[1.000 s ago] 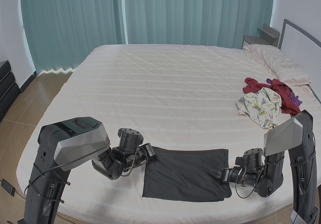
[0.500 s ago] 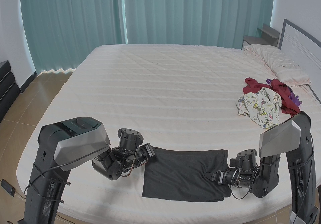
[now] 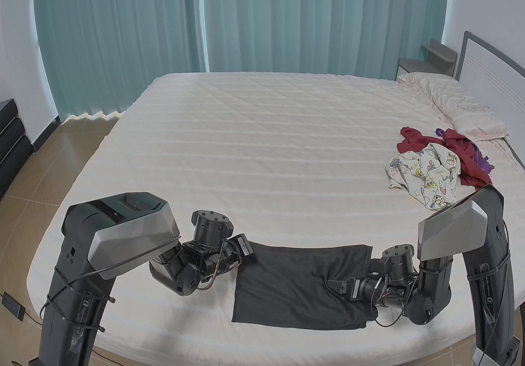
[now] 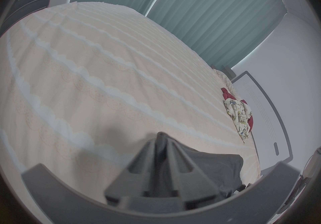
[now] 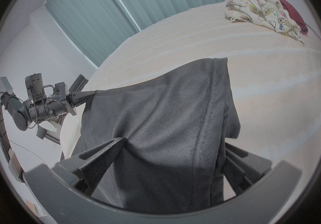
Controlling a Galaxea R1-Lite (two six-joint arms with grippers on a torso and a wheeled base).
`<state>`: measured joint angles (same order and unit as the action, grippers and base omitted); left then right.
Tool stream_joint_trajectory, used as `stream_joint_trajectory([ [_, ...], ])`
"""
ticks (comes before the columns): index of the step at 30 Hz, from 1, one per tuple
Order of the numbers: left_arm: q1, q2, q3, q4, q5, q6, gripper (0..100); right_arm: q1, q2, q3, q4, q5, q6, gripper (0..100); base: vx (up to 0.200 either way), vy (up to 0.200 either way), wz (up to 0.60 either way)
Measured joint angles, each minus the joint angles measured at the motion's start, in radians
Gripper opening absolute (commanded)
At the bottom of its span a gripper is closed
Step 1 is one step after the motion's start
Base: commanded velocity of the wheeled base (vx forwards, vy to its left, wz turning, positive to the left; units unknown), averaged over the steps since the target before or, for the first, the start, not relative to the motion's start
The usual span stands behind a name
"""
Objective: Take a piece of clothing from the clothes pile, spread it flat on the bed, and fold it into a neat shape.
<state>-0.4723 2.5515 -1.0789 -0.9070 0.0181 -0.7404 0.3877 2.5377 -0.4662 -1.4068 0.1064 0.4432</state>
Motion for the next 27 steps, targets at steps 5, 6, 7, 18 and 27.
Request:
stream_joint_trajectory([
  [5, 0.0, 0.0, 0.005, -0.003, 0.001, 0.008, 100, 0.001, 0.0, 0.003, -0.001, -0.003, 0.0, 100, 0.0, 0.0, 0.0],
  [6, 0.0, 0.001, 0.005, -0.005, 0.001, 0.009, 100, 0.001, 0.001, 0.004, -0.001, -0.003, 0.0, 100, 0.0, 0.0, 0.0],
  [7, 0.0, 0.001, 0.006, -0.009, 0.001, 0.009, 100, 0.001, 0.001, 0.004, -0.001, -0.003, 0.0, 100, 0.0, 0.0, 0.0],
  [18, 0.01, -0.058, 0.179, -0.038, -0.11, 0.126, 100, -0.001, 0.002, 0.007, -0.003, -0.01, 0.003, 100, 0.0, 0.0, 0.0],
  [27, -0.08, -0.073, 0.243, -0.09, -0.125, 0.205, 100, 0.0, 0.002, 0.01, -0.004, -0.012, 0.007, 100, 0.0, 0.0, 0.0],
])
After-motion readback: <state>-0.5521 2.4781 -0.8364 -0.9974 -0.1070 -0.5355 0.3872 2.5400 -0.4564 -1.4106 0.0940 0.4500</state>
